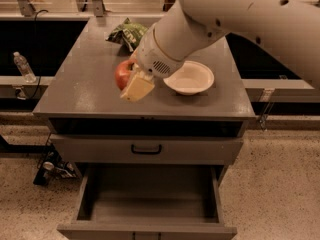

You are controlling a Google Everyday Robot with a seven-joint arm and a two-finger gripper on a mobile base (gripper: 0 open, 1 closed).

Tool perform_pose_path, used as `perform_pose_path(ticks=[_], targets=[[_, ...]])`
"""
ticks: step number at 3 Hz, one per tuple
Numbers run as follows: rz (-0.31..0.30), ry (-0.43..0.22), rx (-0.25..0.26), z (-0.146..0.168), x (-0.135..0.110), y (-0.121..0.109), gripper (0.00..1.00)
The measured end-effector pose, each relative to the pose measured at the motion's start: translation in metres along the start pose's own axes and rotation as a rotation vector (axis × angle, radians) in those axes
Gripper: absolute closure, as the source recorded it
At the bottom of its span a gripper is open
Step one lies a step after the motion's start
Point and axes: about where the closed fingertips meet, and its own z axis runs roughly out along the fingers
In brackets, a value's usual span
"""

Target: Place apple into middle drawer

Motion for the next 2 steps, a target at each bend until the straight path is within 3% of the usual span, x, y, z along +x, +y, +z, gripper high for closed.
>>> perform_pose_path(ticks=[1, 2], targets=[[0.017, 0.009, -0.040, 0.007, 0.008, 0.014, 1.00], [0.094, 0.019, -0.059, 0.011, 0.034, 0.052, 1.00]])
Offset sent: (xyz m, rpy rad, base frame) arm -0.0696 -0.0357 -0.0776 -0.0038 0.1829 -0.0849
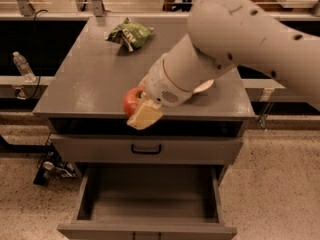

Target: Place apple into middle drawer

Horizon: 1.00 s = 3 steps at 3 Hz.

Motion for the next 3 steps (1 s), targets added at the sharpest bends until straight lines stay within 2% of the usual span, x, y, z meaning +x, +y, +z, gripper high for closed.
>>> perform_pose_path(ticks=[1, 2, 3], targets=[[0.047, 0.012, 0.005, 0.001, 0.020, 0.020, 1.00], [0.169, 0.018, 0.006, 0.042, 0.087, 0.060, 1.00], [0.178, 0.025, 0.009, 0.043, 0.090, 0.061, 1.00]])
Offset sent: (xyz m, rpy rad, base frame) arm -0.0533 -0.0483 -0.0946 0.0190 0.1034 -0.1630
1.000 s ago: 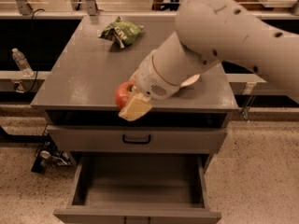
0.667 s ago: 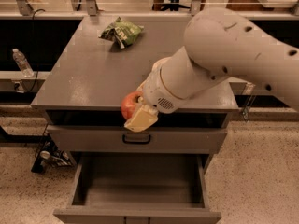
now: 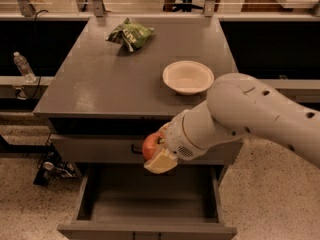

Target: Place apple into middle drawer

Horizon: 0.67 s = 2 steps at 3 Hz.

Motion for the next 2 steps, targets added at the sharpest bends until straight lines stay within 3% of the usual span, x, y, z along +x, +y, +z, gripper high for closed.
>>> perform_pose_path(ticks=[1, 2], targets=[[0.033, 0.022, 0.014, 0.005, 0.011, 0.000, 1.00], [0.117, 0.051, 0.021, 0.027, 0.043, 0.004, 1.00]])
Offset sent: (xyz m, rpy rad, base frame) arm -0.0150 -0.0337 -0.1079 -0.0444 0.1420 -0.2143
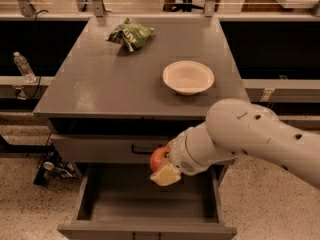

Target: Place apple into middle drawer

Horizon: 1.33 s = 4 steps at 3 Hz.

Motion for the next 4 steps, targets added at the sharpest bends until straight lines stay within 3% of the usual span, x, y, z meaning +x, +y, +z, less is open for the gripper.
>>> perform_pose_path(ticks=[2, 3, 4], targets=[[0.106, 0.013, 0.001, 0.046, 0.049, 0.005, 1.00], [0.160, -0.004, 0.000, 0.086, 0.085, 0.006, 1.00], [0.190, -0.024, 0.016, 0.117, 0.105, 0.000, 1.00]])
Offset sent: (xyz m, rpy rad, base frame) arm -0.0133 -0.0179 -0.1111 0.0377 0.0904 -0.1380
